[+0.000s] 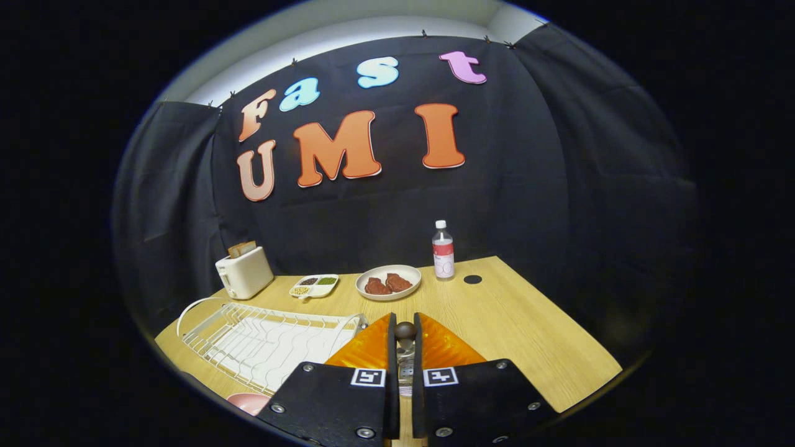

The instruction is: Take the plate from the dish rack, then take the spoon from the basket and place it into the plate.

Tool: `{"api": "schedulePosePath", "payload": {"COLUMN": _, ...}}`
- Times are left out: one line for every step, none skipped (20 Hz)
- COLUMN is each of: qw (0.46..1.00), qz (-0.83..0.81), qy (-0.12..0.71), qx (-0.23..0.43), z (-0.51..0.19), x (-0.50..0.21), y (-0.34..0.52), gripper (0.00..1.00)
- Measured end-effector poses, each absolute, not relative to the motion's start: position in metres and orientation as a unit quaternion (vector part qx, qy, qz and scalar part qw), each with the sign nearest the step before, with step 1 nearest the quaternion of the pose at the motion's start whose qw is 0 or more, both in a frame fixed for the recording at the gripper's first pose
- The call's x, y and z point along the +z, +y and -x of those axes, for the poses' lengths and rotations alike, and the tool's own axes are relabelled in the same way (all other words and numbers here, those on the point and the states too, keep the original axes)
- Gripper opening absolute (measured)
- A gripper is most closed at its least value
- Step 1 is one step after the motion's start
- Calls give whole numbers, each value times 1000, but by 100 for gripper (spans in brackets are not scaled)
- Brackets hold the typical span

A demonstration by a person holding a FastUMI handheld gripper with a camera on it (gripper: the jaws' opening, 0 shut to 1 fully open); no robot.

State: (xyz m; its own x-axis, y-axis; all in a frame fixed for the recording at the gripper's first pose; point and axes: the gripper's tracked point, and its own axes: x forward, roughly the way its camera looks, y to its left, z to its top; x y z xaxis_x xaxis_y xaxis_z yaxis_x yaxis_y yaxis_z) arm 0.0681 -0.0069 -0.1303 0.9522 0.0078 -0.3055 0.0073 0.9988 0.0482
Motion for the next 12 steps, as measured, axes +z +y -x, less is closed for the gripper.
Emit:
{"api": "schedulePosePath", "payload": {"qw": 989, "qz": -18, "qy": 150, "qx": 3, "z": -64, "x": -122, "y": -6, "gripper": 8}}
{"api": "schedulePosePath", "payload": {"qw": 990, "qz": -14, "qy": 144, "qx": 6, "z": -61, "x": -112, "y": -4, "gripper": 8}}
{"api": "schedulePosePath", "payload": {"qw": 990, "qz": -12, "qy": 138, "qx": 12, "z": -55, "x": -104, "y": -1, "gripper": 8}}
{"api": "schedulePosePath", "payload": {"qw": 990, "qz": -11, "qy": 136, "qx": 19, "z": -50, "x": -97, "y": 4, "gripper": 8}}
{"api": "schedulePosePath", "payload": {"qw": 990, "qz": -10, "qy": 135, "qx": 28, "z": -44, "x": -92, "y": 9, "gripper": 8}}
{"api": "schedulePosePath", "payload": {"qw": 990, "qz": -8, "qy": 133, "qx": 36, "z": -38, "x": -86, "y": 14, "gripper": 8}}
{"api": "schedulePosePath", "payload": {"qw": 991, "qz": -5, "qy": 130, "qx": 46, "z": -31, "x": -80, "y": 19, "gripper": 8}}
{"api": "schedulePosePath", "payload": {"qw": 990, "qz": -6, "qy": 128, "qx": 55, "z": -24, "x": -75, "y": 25, "gripper": 8}}
{"api": "schedulePosePath", "payload": {"qw": 989, "qz": -9, "qy": 129, "qx": 68, "z": -16, "x": -71, "y": 33, "gripper": 8}}
{"api": "schedulePosePath", "payload": {"qw": 988, "qz": -14, "qy": 130, "qx": 83, "z": -8, "x": -67, "y": 41, "gripper": 8}}
{"api": "schedulePosePath", "payload": {"qw": 986, "qz": -18, "qy": 132, "qx": 98, "z": 0, "x": -65, "y": 49, "gripper": 8}}
{"api": "schedulePosePath", "payload": {"qw": 985, "qz": -21, "qy": 132, "qx": 113, "z": 7, "x": -63, "y": 56, "gripper": 8}}
